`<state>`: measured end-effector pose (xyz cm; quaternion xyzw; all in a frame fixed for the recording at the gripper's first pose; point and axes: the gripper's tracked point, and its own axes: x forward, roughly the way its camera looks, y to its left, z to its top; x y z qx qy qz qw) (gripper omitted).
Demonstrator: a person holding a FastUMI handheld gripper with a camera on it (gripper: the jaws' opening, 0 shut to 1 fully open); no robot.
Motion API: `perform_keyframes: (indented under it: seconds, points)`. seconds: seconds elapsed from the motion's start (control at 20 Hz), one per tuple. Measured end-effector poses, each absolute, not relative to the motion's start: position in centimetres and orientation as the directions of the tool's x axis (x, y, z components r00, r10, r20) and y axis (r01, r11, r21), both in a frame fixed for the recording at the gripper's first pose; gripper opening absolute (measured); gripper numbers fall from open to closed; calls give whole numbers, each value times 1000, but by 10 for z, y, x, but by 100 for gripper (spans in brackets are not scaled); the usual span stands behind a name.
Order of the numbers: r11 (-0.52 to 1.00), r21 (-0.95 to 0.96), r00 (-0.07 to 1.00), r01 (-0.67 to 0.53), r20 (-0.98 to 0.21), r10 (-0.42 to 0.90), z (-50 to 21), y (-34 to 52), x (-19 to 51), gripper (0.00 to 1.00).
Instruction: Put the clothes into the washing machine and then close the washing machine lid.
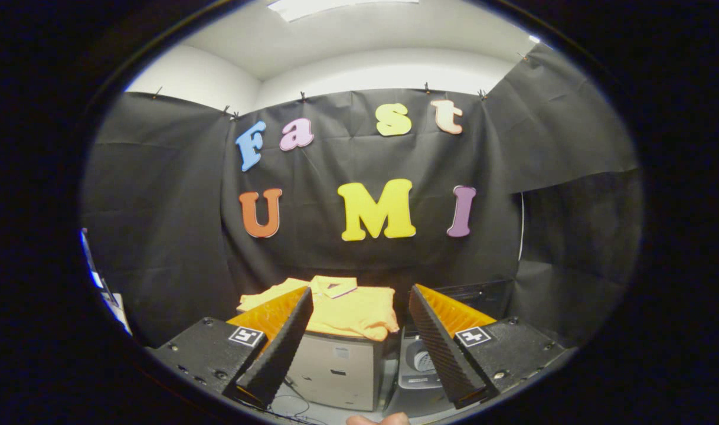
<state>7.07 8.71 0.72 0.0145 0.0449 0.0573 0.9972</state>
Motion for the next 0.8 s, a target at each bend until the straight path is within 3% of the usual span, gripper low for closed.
perform_keyframes:
  seconds: [0.35,0.8]
  points:
    - [990,34,987,-139,-73,141,37,154,101,100]
    - [977,53,964,-207,-156,213,37,199,186,100]
